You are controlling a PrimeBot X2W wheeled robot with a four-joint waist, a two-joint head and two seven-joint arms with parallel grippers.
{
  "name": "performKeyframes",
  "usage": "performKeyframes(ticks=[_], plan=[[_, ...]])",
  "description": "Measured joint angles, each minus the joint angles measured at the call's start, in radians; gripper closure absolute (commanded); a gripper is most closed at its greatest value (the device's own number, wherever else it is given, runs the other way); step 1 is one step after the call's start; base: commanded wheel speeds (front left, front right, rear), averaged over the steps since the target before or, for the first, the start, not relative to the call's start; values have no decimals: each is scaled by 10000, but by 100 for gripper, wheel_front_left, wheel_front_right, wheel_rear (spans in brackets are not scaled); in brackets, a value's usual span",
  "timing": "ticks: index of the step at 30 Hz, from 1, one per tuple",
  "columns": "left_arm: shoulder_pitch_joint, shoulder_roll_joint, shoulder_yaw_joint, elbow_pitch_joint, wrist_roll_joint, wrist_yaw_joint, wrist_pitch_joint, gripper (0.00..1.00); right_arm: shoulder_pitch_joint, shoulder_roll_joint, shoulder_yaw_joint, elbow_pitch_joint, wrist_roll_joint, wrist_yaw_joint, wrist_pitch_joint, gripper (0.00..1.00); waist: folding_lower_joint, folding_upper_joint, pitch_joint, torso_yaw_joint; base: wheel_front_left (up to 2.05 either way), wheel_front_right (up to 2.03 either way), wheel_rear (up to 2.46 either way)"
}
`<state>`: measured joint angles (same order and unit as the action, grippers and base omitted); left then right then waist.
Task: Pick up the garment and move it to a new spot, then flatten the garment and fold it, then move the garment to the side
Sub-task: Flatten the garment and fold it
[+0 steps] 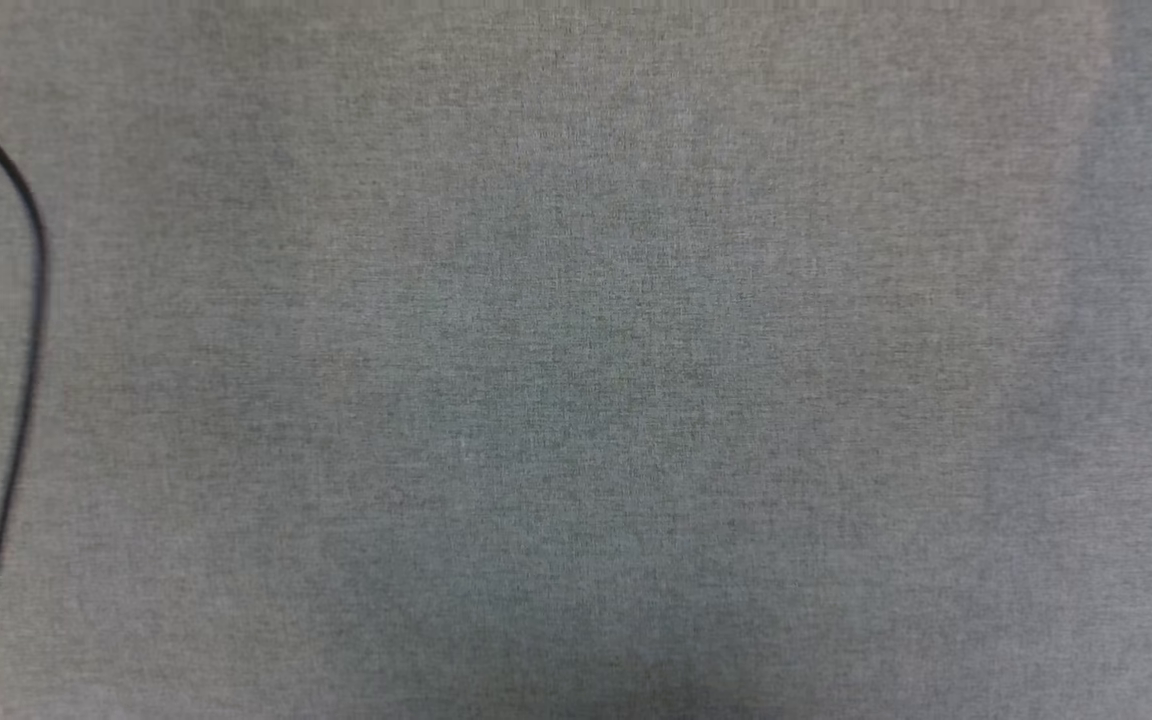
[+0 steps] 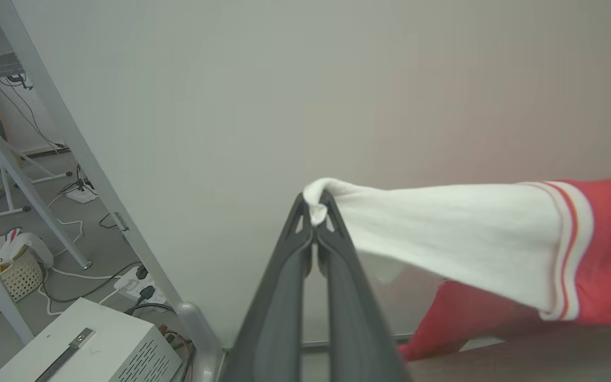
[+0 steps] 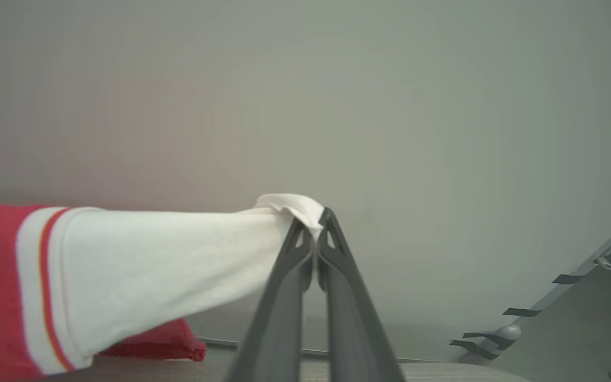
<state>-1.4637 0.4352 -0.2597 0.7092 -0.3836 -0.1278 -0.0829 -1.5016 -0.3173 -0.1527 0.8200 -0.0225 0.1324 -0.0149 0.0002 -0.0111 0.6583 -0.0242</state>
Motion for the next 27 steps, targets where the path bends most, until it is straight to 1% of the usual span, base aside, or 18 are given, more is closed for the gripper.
performKeyframes(ticks=[6, 12, 19, 22, 27], plan=[[2314, -255, -537, 439, -414, -2, -479, 100, 1527, -36, 546, 608, 347, 0, -31, 100, -1, 0, -752, 65, 0, 0, 0], [4484, -234, -838, 635, -633, -4, -585, 100, 3466, -215, 1315, 1080, 1202, 0, 566, 100, -3, 0, -1700, 136, 0, 0, 0], [6815, -50, -1152, 424, -1064, -23, -10, 100, 5567, -481, 2048, 1035, 2596, 4, 1611, 100, -3, 0, -2920, 156, 0, 0, 0], [7725, 67, -1208, 15, -1187, -40, 320, 100, 6454, -637, 2266, 734, 3252, 6, 2061, 100, -3, 0, -3430, 136, 0, 0, 0], [9395, 242, -1283, -1147, -1618, 184, 1269, 100, 7899, -1047, 2410, -2, 4339, 8, 2909, 100, -3, 0, -4246, 79, 0, 0, 0]])
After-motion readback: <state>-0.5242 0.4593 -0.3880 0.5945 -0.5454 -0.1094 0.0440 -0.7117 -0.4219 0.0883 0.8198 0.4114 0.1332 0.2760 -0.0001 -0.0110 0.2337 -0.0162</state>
